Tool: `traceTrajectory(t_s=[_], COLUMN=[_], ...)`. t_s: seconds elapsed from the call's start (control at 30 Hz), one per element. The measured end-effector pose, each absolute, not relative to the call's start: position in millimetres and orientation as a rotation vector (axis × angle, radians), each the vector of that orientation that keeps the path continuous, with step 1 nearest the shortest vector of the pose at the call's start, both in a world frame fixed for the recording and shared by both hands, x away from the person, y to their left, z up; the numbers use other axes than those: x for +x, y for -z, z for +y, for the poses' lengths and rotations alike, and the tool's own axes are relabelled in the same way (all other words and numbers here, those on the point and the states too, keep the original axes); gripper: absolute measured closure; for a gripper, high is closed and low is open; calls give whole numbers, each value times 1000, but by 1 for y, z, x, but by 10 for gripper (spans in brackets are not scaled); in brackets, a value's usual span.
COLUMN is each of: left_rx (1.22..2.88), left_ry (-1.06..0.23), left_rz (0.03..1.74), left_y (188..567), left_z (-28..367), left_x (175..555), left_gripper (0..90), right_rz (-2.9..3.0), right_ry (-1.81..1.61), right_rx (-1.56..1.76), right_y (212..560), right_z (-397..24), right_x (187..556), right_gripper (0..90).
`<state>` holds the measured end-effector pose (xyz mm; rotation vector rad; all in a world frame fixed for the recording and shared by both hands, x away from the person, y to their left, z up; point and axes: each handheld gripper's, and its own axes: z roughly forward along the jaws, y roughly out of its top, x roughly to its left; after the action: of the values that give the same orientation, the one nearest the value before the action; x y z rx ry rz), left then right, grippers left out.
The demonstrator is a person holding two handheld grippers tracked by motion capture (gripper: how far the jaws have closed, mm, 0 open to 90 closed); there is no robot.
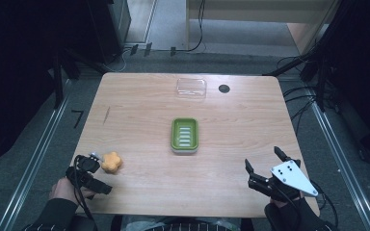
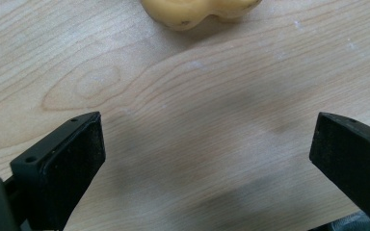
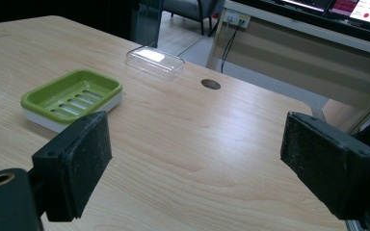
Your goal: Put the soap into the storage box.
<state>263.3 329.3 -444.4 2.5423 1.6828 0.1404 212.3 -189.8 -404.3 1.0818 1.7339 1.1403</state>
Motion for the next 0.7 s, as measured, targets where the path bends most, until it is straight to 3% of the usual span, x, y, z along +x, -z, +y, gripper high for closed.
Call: traceTrajectory(t_s=[0.7], left_rx=[2549], left_ry=[-146], left_rz=[1657], left_y=[443], left_z=[328], left_x=[266], left_gripper=[0], right_rz=[1738], right_ry=[-1140], right_rx=[1077], right_y=[404], right_z=[-189], right_x=[213], right_gripper=[112])
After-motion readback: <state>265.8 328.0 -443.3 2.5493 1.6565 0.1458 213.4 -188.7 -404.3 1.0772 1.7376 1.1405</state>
